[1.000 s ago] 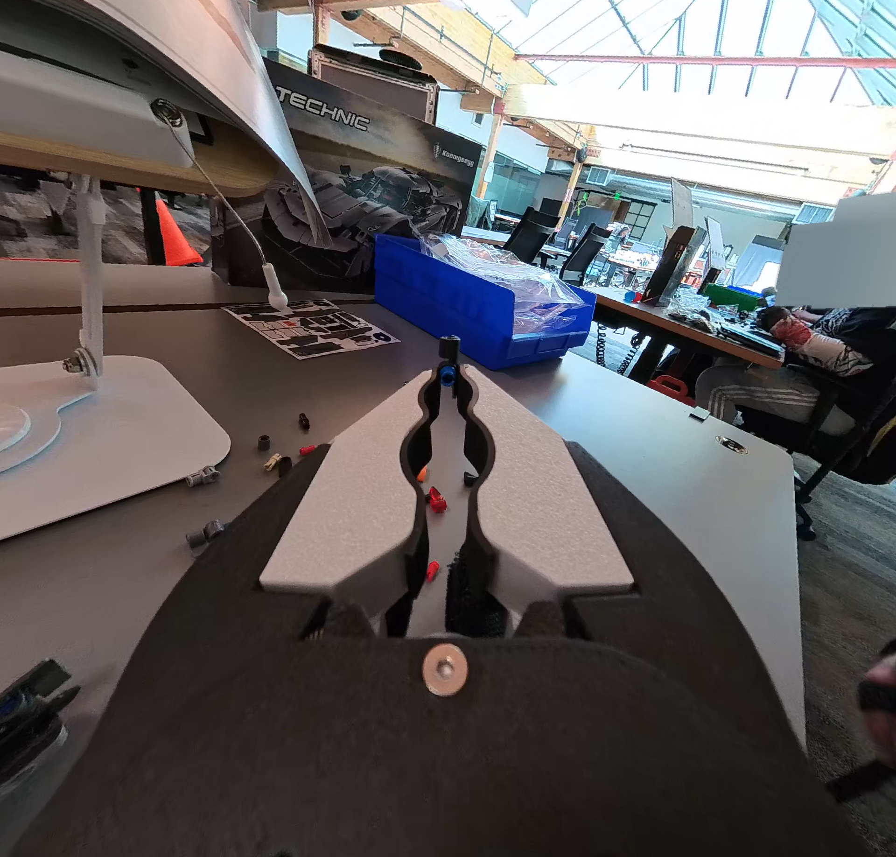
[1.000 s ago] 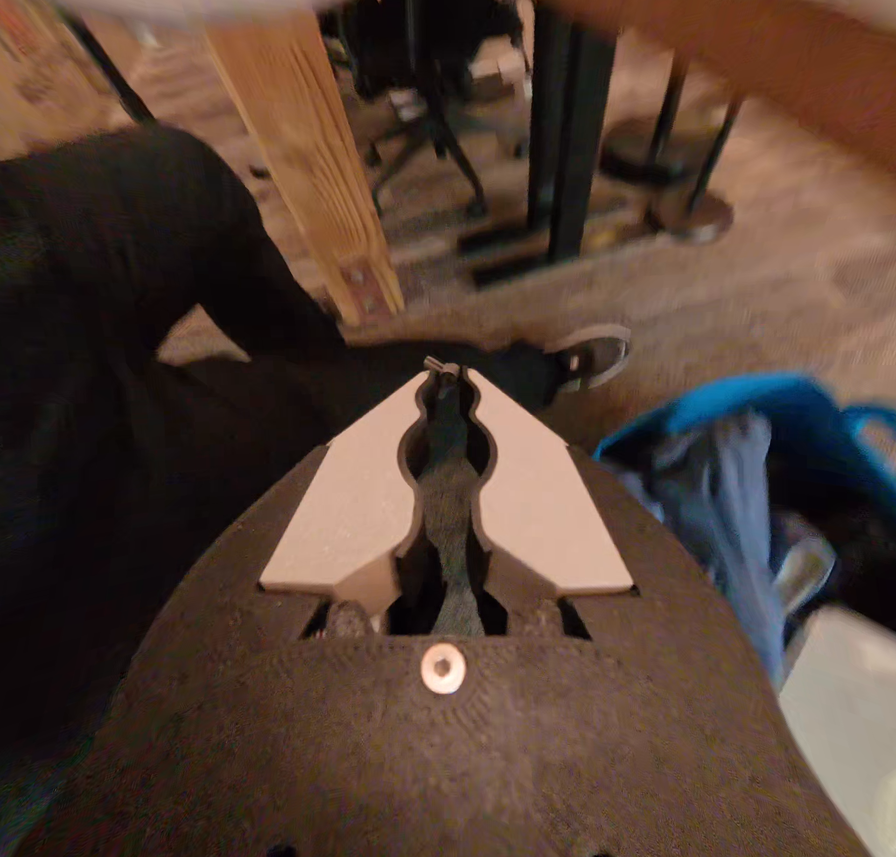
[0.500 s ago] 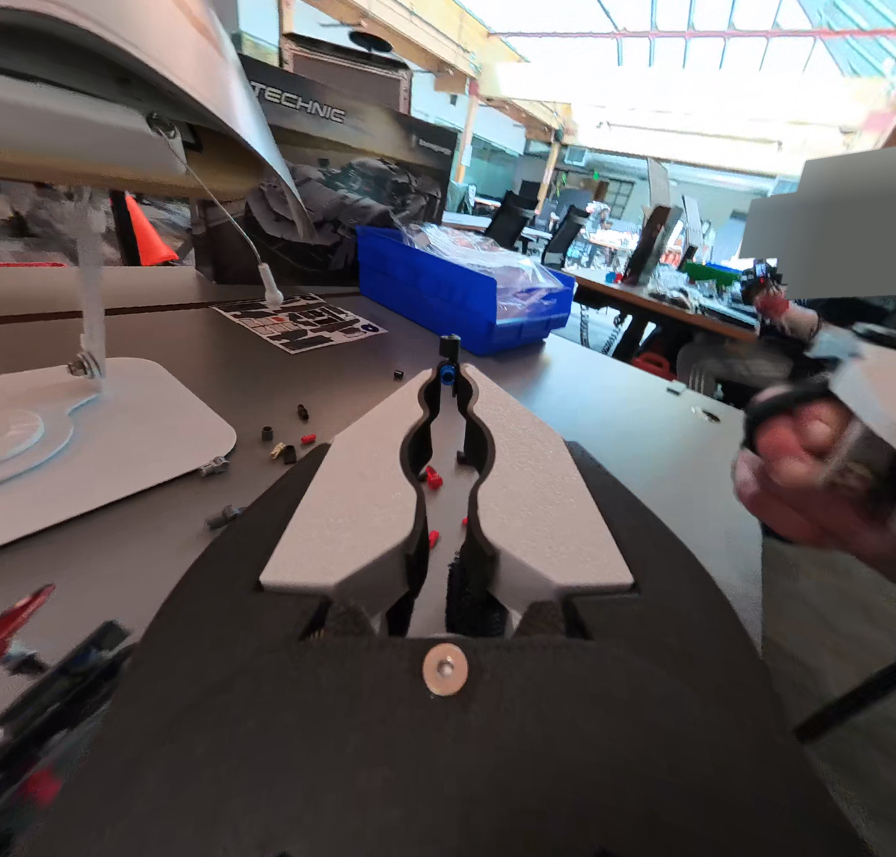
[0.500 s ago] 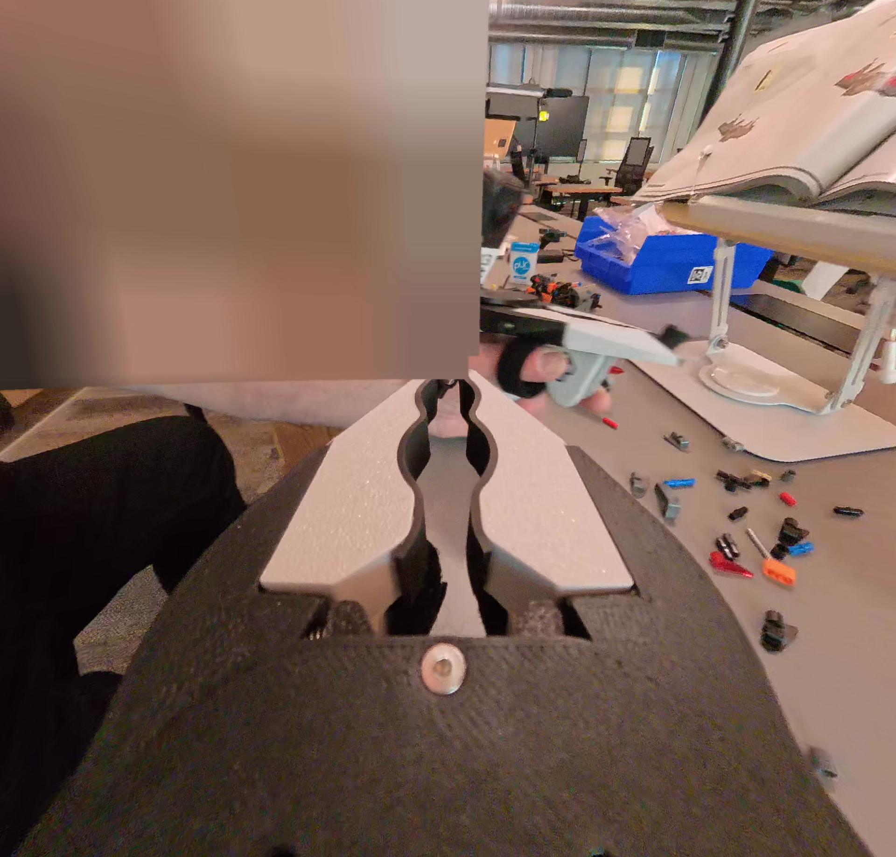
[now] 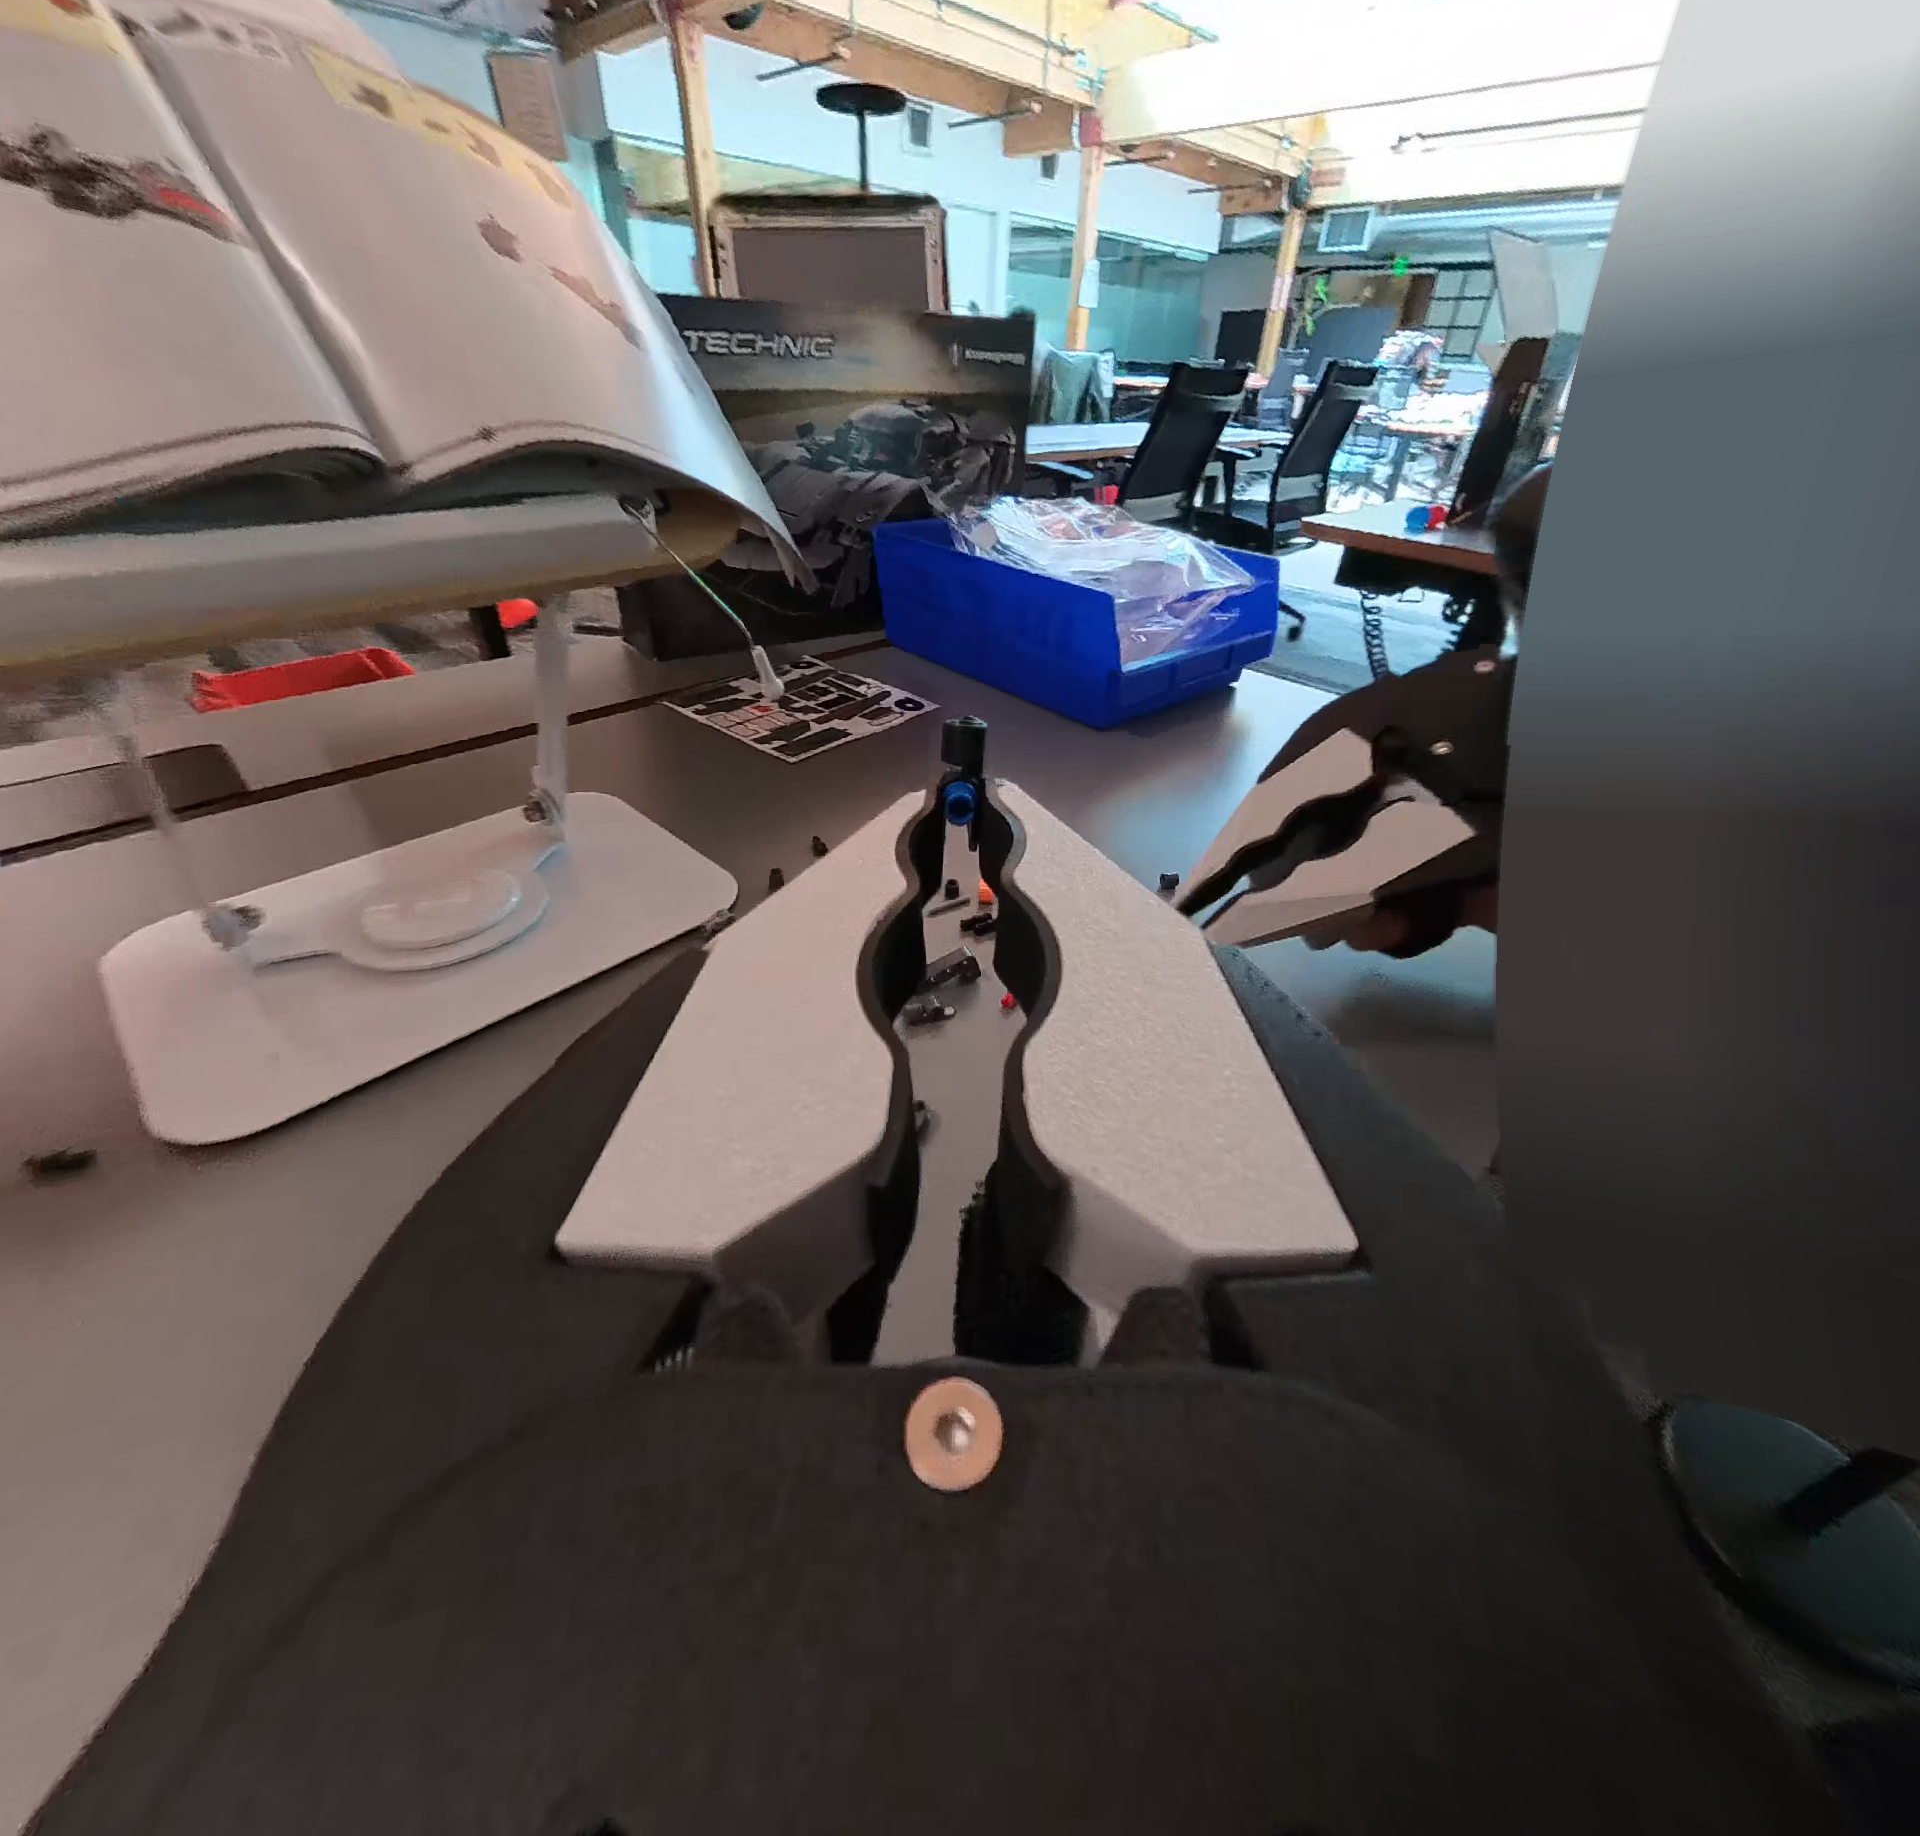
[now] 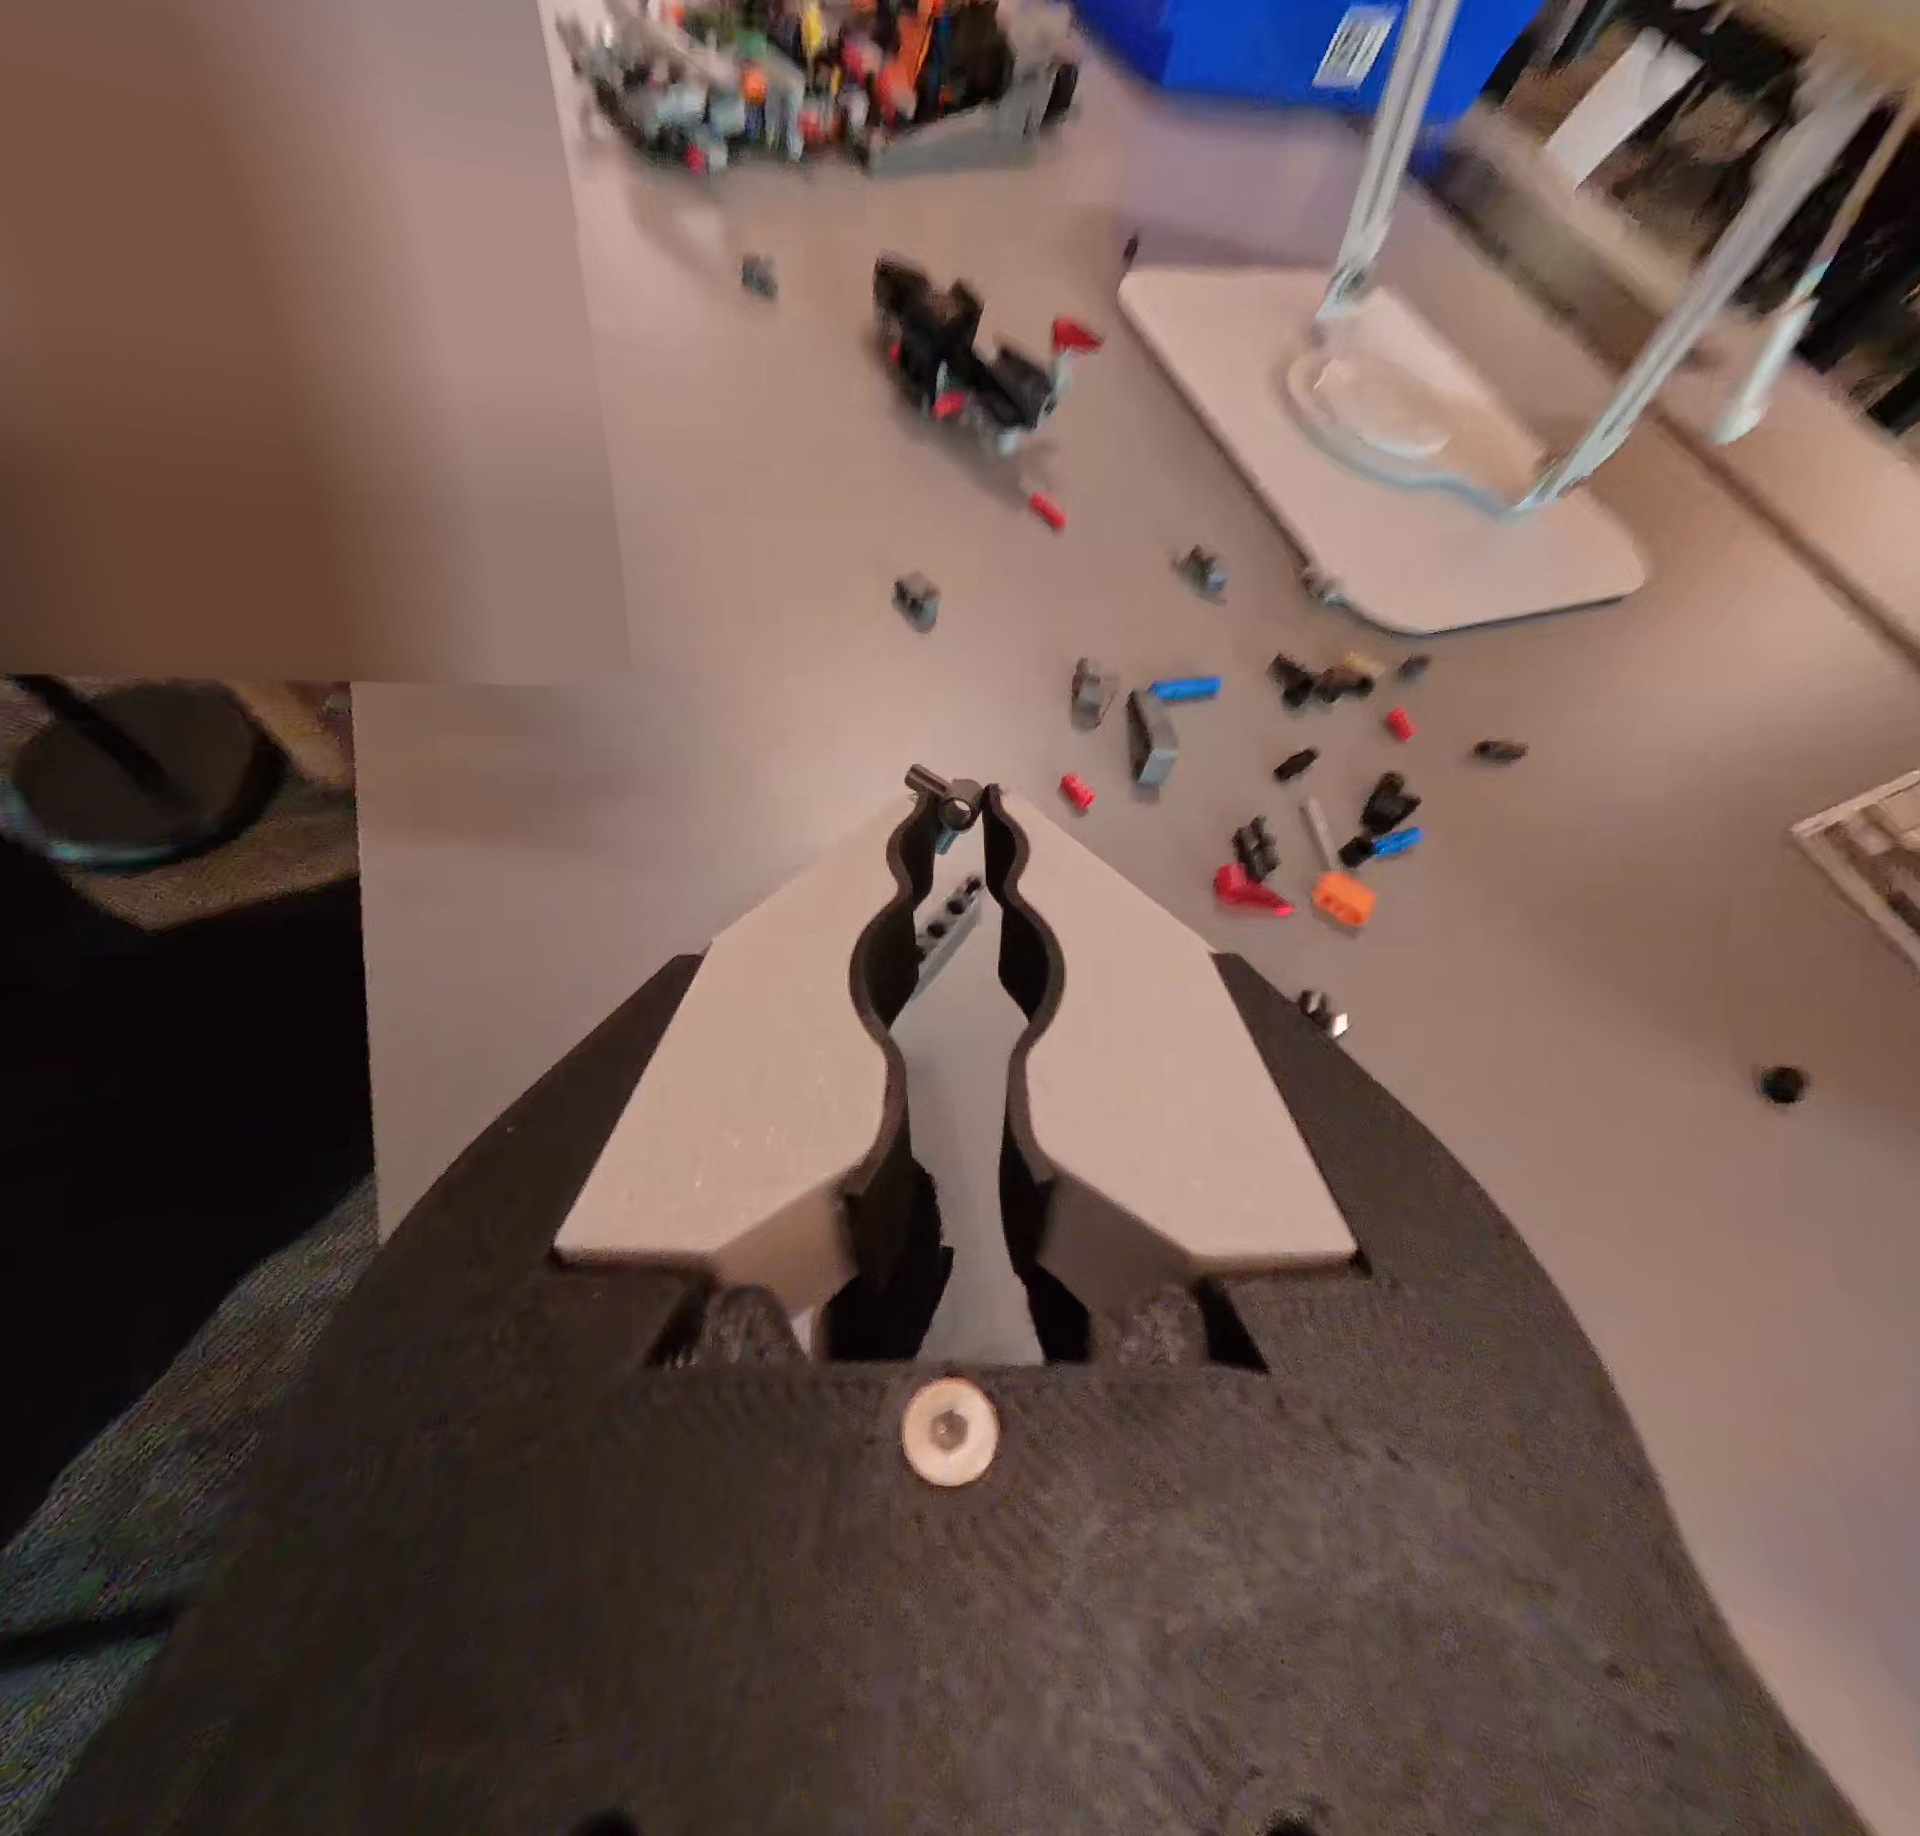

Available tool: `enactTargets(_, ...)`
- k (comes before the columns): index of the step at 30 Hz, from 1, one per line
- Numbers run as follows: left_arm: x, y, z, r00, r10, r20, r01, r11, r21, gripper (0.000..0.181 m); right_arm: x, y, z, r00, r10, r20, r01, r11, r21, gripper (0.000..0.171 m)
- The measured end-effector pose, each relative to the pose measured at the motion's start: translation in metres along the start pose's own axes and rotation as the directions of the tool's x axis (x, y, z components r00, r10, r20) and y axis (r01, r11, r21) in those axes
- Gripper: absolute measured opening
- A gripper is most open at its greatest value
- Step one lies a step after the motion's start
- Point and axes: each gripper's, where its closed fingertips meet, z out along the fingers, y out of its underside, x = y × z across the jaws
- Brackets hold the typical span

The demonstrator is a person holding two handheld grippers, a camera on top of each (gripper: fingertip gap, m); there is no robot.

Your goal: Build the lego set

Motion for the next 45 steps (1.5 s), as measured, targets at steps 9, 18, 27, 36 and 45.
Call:
enactTargets(9,0.048,-0.008,-0.111,0.980,-0.033,0.196,0.032,0.999,0.005,0.004,0.001,0.037,0.024,0.995,0.099,0.018,-0.093,0.974,-0.209,0.023)
enactTargets(18,0.112,0.031,-0.286,0.869,-0.060,0.491,0.107,0.992,-0.068,0.005,-0.079,-0.055,-0.008,0.982,-0.114,0.153,0.113,0.994,0.015,0.025)
enactTargets(27,0.186,0.112,-0.505,0.542,0.078,0.836,0.212,0.951,-0.227,0.004,-0.416,-0.088,0.113,0.415,-0.309,0.856,0.363,0.919,0.156,0.026)
enactTargets(36,0.296,0.120,-0.663,0.168,0.152,0.974,0.379,0.902,-0.206,0.004,-0.701,0.047,0.211,-0.181,-0.229,0.957,0.747,0.601,0.285,0.031)
enactTargets(45,0.388,0.118,-0.776,-0.178,-0.021,0.984,0.319,0.944,0.078,0.004,-0.850,0.247,0.286,-0.168,0.050,0.984,0.945,0.292,0.147,0.036)
